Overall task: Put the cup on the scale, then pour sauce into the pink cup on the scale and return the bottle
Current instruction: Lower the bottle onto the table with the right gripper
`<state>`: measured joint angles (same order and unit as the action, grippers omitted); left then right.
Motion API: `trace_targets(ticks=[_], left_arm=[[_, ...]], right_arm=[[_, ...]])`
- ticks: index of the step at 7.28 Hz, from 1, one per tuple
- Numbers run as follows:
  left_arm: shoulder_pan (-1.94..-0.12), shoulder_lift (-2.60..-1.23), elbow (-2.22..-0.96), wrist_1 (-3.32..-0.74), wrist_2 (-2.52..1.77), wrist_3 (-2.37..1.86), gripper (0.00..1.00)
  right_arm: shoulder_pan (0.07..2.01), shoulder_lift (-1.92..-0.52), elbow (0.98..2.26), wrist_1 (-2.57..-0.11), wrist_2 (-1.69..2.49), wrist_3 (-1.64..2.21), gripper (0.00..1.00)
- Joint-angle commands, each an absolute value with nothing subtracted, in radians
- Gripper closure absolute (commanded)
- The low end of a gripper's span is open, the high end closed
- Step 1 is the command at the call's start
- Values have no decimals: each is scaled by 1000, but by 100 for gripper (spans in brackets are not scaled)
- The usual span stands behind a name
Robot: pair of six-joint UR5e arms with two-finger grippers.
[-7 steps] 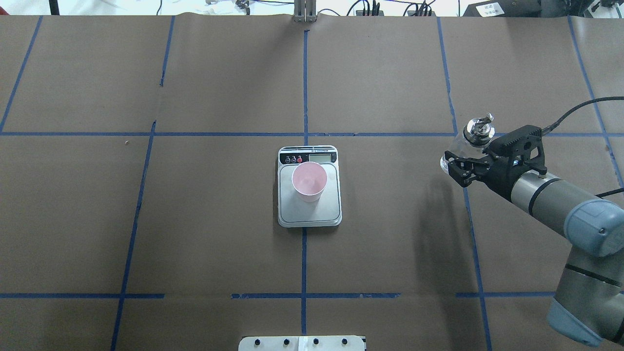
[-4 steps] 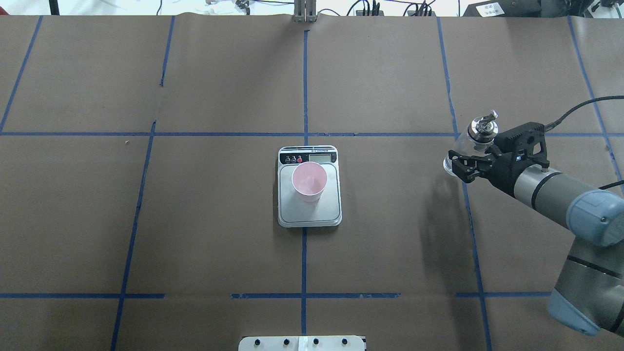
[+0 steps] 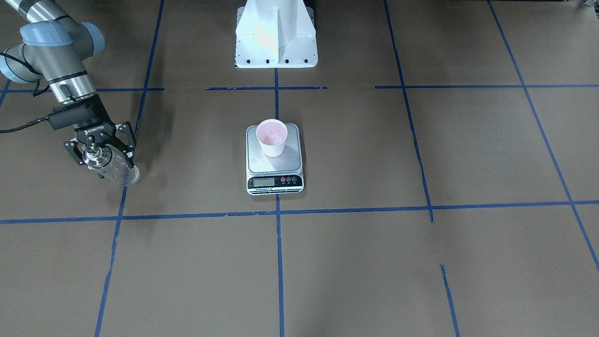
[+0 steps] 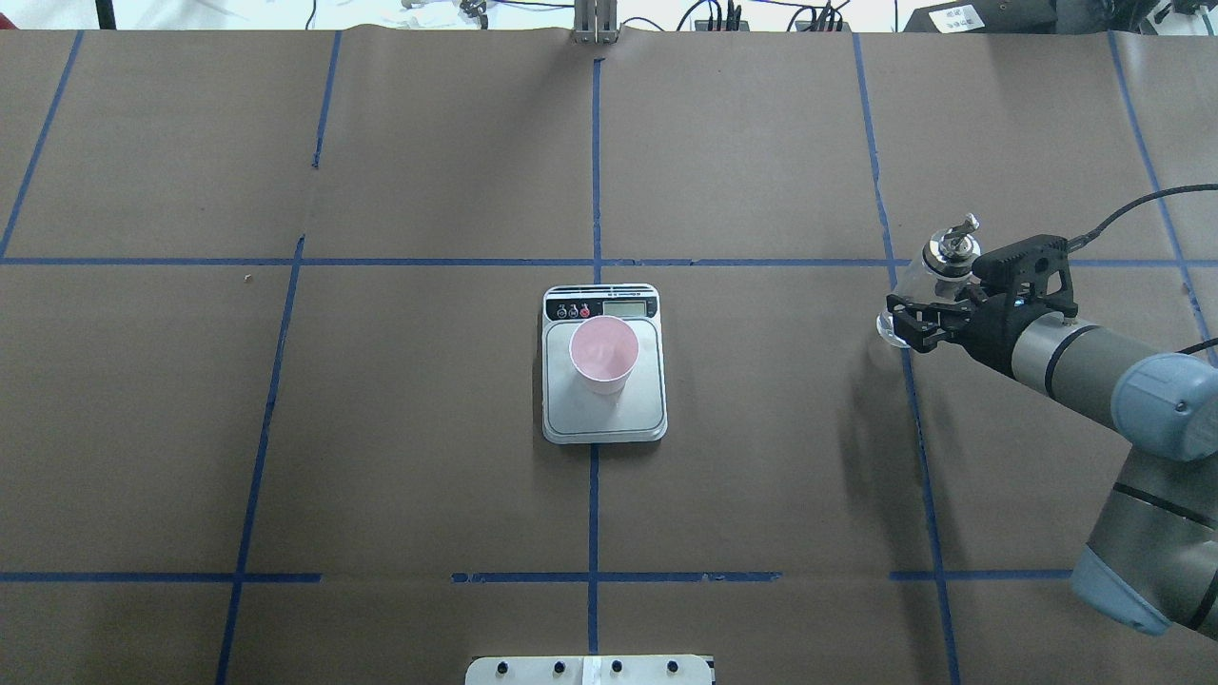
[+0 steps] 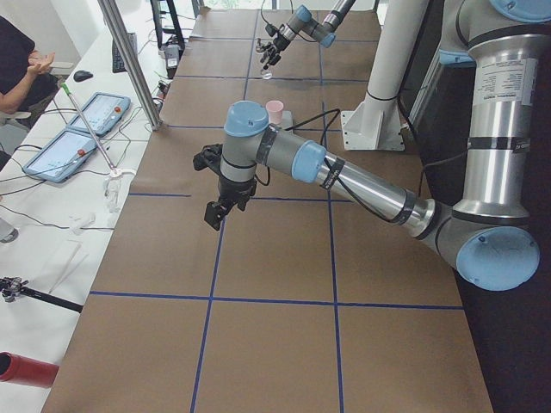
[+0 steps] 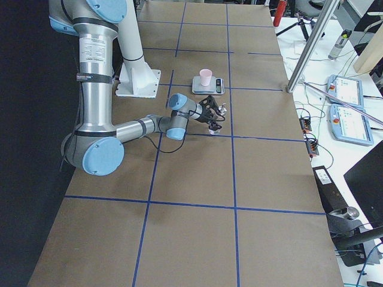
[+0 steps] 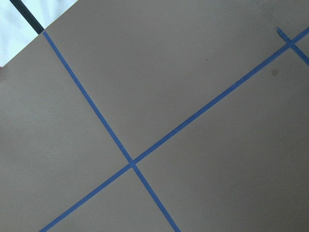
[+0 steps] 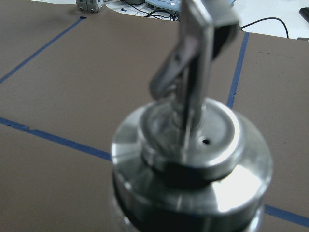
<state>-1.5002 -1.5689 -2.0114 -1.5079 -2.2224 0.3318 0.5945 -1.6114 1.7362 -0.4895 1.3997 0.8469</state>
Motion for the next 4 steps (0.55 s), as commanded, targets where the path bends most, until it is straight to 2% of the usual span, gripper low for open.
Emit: trace_targets(ticks=[1,4], left_arm=[[-1500,-1571,-2014,-1508,-2221,321,0],[-1500,-1568,-1996,-1506,-2221,321,0]], right_arm=[[595,-1611,1724,-489,1401,845,100],[595,-1611,1709,-489,1404,841,100]])
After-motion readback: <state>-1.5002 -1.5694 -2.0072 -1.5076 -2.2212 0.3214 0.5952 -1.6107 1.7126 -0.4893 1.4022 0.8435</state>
